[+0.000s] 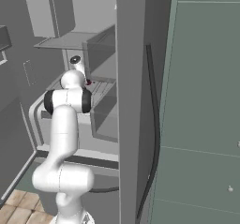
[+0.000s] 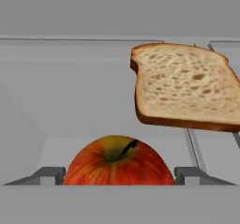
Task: Pick the apple and kiwi from the fridge and place them on the plate next to the blender to make a fruit smoothie.
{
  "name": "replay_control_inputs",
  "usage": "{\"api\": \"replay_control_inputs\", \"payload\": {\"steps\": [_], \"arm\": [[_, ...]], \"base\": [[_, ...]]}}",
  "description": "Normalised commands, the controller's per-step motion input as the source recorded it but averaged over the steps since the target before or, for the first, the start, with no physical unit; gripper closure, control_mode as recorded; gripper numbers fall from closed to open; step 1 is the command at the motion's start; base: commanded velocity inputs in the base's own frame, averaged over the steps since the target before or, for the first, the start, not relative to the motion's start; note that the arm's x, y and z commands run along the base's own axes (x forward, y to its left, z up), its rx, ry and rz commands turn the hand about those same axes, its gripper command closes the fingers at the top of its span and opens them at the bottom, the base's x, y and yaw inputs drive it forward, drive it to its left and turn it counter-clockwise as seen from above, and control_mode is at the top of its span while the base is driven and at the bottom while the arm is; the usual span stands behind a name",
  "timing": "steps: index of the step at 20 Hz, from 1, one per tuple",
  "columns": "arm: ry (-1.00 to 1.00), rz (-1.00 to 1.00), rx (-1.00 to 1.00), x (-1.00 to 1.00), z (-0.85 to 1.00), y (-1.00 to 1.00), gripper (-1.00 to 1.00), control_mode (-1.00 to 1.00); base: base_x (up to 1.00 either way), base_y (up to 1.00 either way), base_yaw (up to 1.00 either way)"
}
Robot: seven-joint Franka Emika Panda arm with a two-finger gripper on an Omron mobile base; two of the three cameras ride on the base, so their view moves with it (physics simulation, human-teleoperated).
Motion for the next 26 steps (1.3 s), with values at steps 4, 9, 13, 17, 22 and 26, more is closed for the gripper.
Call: {"api": "replay_control_inputs", "payload": {"steps": [4, 9, 13, 17, 22, 26], "arm": [[-0.01, 0.0, 0.0, -0.18, -0.72, 0.12, 1.0, -1.0], [-0.16, 0.01, 0.0, -0.88, -0.24, 0.12, 1.0, -1.0], [-0.22, 0.0, 0.06, -1.0, -0.03, 0.02, 1.0, -1.0], [-0.03, -0.01, 0.09, -1.0, 0.34, 0.02, 1.0, -1.0], [0.06, -0.08, 0.06, -0.96, 0.95, 0.0, 1.0, -1.0], [0.17, -0.08, 0.03, -0.84, 0.97, 0.0, 1.0, -1.0]], "base": [[0.0, 0.0, 0.0], [0.0, 0.0, 0.0], [0.0, 0.0, 0.0], [0.0, 0.0, 0.0], [0.0, 0.0, 0.0], [0.0, 0.0, 0.0]]}}
